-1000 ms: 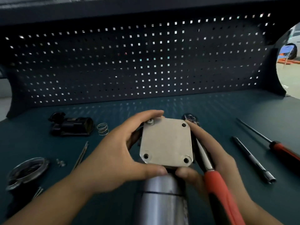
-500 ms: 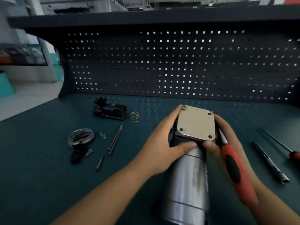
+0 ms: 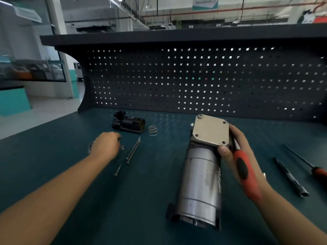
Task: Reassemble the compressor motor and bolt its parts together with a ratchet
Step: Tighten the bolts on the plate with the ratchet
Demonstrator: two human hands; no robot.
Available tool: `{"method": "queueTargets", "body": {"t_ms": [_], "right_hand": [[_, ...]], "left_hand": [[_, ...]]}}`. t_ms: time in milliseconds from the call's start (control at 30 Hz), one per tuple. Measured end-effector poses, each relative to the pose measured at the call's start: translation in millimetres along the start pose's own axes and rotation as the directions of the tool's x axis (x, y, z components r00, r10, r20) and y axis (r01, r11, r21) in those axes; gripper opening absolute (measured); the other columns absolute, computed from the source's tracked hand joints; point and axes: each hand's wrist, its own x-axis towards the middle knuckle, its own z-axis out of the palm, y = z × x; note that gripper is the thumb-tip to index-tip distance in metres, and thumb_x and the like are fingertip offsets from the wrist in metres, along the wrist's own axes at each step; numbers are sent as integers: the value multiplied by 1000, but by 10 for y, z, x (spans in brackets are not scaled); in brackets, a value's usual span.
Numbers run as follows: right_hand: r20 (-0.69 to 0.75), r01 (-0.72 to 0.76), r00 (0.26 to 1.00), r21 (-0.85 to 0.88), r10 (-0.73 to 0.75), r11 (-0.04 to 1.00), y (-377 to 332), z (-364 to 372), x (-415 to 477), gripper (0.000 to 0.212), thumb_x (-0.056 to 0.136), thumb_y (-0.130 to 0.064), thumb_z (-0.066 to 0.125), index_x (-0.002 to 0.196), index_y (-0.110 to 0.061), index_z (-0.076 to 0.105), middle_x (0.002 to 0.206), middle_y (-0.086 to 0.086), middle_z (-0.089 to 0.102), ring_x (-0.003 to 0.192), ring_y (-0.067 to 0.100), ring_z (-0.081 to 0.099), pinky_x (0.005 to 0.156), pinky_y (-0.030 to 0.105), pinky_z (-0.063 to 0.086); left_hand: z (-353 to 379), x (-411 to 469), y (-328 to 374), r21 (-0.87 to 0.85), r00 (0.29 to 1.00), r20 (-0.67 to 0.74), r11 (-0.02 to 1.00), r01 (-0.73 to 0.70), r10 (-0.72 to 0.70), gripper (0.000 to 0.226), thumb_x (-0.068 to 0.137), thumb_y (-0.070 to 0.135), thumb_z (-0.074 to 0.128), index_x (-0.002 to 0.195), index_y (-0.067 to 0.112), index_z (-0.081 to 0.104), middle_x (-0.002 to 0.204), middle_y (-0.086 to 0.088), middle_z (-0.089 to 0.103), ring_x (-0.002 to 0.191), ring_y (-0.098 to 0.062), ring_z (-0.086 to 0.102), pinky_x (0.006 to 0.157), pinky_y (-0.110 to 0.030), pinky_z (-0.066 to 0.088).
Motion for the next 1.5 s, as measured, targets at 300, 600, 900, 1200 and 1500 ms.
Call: {"method": "queueTargets", "body": {"t_ms": [300,600,900,1200,1500], "right_hand": [[51,-51,997,42,49,998,37,-34,-20,59,88,-19,60,140,-16,33,130,-19,51,113,-14,51,83,1,40],[40,-59,998,52,57,997,53,-23,-2,61,85,-13,53,142,-10,30,136,-8,49,116,-12,50,87,3,39],[39,-70,997,72,67,995,66,-20,14,61,85,-11,53,142,-9,30,136,-8,49,116,-13,49,85,3,39],[31,-46,999,84,43,995,52,-13,13,64,79,-16,55,140,-9,33,135,-6,50,117,-10,50,86,4,40],[42,-38,999,98,34,994,84,-12,18,59,81,-16,54,136,-14,34,132,-13,50,117,-11,50,87,5,40]], "left_hand": [[264,201,64,532,966,194,810,-248,169,25,93,12,50,111,23,64,110,3,63,108,-19,46,83,-28,43],[101,179,165,127,993,76,987,-96,87,12,90,14,61,97,13,70,100,-8,67,95,-26,58,78,-33,47],[-594,-436,1000,-980,970,186,96,172,156,14,91,3,55,94,15,62,78,0,73,61,-3,57,51,-13,43],[-682,-787,1476,-986,935,-147,32,-166,324,19,93,3,53,92,19,62,92,8,74,93,0,66,74,-7,45],[-448,-726,1603,-966,920,-233,37,-257,315,20,84,-2,63,86,18,66,94,11,73,103,5,61,85,-9,45]]}}
